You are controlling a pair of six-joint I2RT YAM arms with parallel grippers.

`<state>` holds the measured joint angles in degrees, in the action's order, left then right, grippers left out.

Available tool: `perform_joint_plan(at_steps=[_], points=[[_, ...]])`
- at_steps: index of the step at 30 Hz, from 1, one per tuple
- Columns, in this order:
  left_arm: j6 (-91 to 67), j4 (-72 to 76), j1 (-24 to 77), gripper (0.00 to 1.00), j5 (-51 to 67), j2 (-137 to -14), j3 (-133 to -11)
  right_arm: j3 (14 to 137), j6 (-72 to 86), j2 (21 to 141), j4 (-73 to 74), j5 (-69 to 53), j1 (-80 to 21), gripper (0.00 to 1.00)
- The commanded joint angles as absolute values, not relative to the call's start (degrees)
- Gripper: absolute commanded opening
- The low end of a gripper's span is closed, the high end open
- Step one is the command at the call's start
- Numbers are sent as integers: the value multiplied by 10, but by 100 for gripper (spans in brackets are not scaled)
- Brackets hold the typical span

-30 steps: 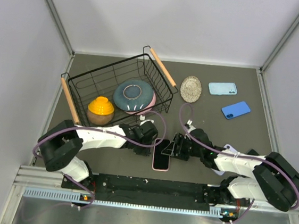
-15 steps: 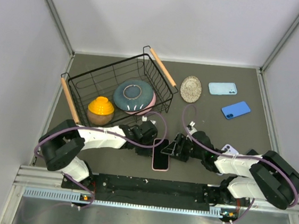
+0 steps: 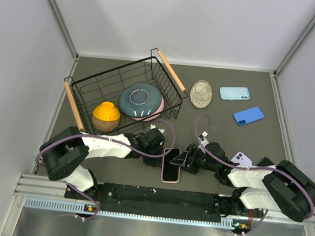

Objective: Put the phone into the phone case

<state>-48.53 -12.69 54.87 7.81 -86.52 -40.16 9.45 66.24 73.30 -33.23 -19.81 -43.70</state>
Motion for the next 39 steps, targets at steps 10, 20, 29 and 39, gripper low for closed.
perform_joint_plan(at_steps=[10, 20, 29, 39], points=[[-493, -87, 555, 0, 82, -867, -386, 99, 663, 683, -359, -215, -441, 42], [-501, -89, 555, 0, 76, -853, -375, 113, 641, 684, -281, -194, -441, 0], [-497, -100, 555, 0, 69, -847, -378, 141, 599, 655, -190, -182, -442, 20], [-501, -107, 555, 4, 65, -835, -382, 163, 570, 669, -152, -164, -441, 0]])
